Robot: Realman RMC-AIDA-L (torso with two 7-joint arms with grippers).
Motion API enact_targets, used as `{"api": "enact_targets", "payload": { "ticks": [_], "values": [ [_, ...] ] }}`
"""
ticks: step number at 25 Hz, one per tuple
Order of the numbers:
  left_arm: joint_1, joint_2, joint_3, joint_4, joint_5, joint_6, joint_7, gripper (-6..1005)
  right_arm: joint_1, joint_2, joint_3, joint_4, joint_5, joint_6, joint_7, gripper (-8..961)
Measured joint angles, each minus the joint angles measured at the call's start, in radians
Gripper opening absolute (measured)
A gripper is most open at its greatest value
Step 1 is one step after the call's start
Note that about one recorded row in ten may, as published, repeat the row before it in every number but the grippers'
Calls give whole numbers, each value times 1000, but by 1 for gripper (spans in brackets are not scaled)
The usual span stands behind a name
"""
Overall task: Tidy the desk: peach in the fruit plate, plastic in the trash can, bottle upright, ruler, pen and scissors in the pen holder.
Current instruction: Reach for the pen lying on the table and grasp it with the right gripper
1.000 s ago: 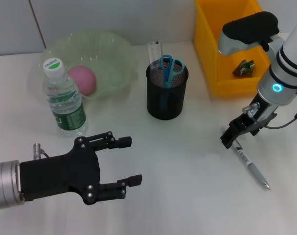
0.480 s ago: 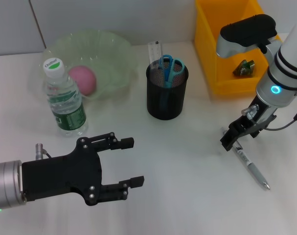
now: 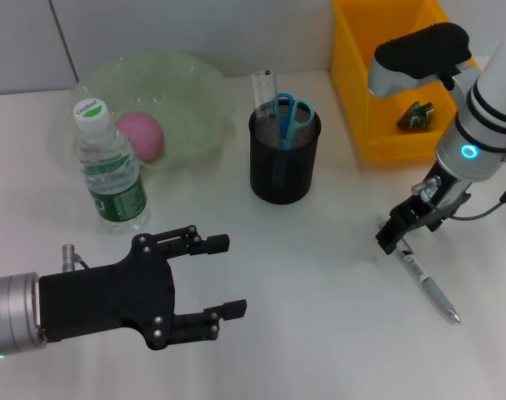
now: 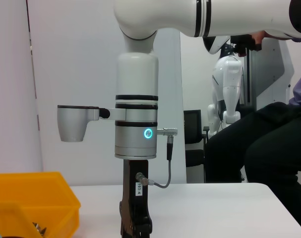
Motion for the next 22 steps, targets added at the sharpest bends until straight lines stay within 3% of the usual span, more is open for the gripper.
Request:
{"api": "enact_targets", "payload": {
  "ticks": [22],
  "values": [
    [-7, 0, 0, -1, -1, -7, 0, 738, 4, 0, -3, 25, -12, 18, 0, 770]
  ]
}}
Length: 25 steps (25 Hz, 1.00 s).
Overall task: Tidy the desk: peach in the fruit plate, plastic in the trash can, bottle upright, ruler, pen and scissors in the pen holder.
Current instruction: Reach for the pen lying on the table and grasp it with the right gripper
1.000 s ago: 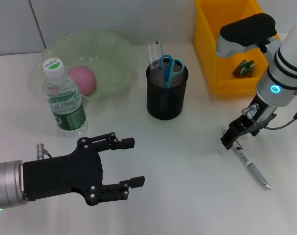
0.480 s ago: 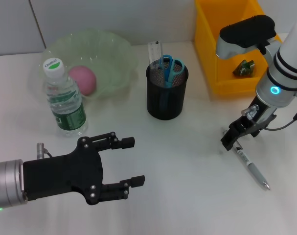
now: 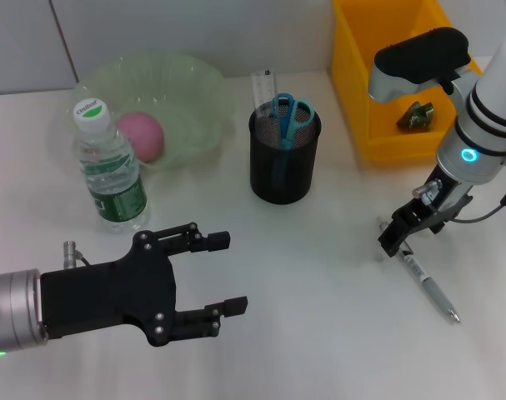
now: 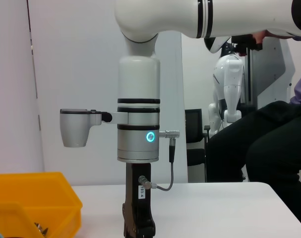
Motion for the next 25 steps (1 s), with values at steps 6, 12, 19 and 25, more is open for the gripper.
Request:
{"api": "enact_targets", "payload": {
  "ticks": [6, 12, 19, 25],
  "values": [
    [-4, 0, 0, -9, 0, -1, 1, 738, 0, 0, -2, 0, 0, 0, 0, 765],
    [-6, 0, 0, -13, -1, -1, 2, 738, -1, 0, -8, -1, -2, 0, 0, 761],
    [-8, 0, 0, -13, -2, -1, 3, 738, 0, 0, -11, -1, -2, 4, 0, 755],
    [-10, -1, 0, -13, -2, -1, 3, 738, 1, 0, -13, 1, -2, 7, 0, 751]
  ]
}}
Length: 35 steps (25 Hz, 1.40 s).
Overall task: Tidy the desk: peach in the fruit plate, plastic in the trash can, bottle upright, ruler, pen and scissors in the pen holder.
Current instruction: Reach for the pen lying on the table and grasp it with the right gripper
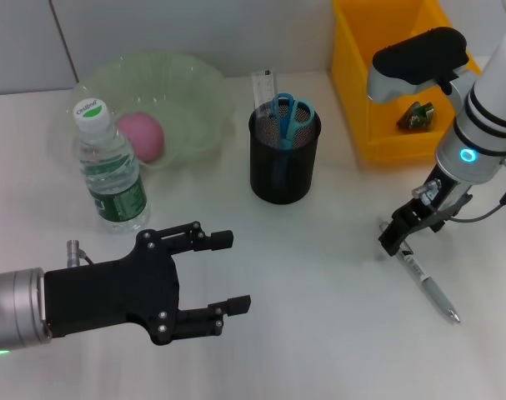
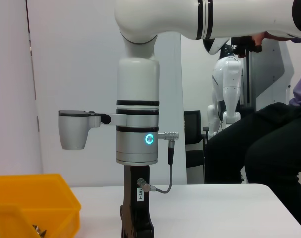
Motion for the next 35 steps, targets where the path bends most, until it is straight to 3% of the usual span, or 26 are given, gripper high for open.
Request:
{"api": "enact_targets", "payload": {
  "ticks": [35],
  "values": [
    [-6, 0, 2, -6, -2, -1, 0, 738, 0, -2, -14, 7, 4, -6, 12, 724]
  ]
}}
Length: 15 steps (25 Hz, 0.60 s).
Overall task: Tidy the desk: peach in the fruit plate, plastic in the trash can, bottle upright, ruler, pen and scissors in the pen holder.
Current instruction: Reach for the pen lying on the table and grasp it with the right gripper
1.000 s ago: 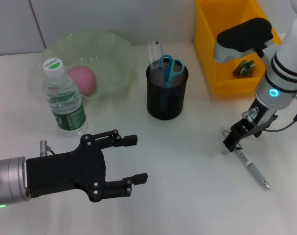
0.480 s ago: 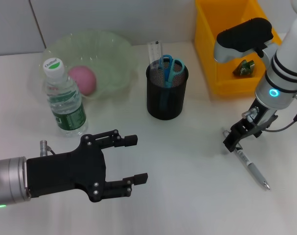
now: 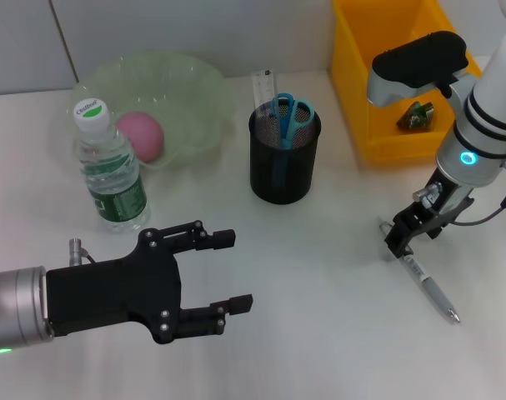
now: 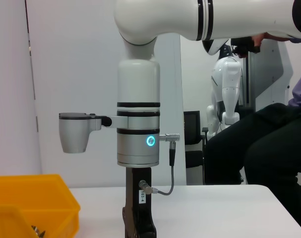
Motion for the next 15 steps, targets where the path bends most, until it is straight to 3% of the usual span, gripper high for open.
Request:
{"api": "enact_targets", "payload": {
  "ticks": [2, 7, 15],
  "values": [
    [-2, 0, 0, -3, 0, 0, 0, 738, 0, 0, -2, 0, 0, -1, 0, 722],
    [-4, 0, 0, -6, 0, 0, 0, 738, 5, -1, -8, 13, -1, -1, 0, 502],
    [-10, 0, 0, -5, 0, 2, 0, 739, 6, -1, -8, 17, -4, 3, 0, 504]
  ]
}}
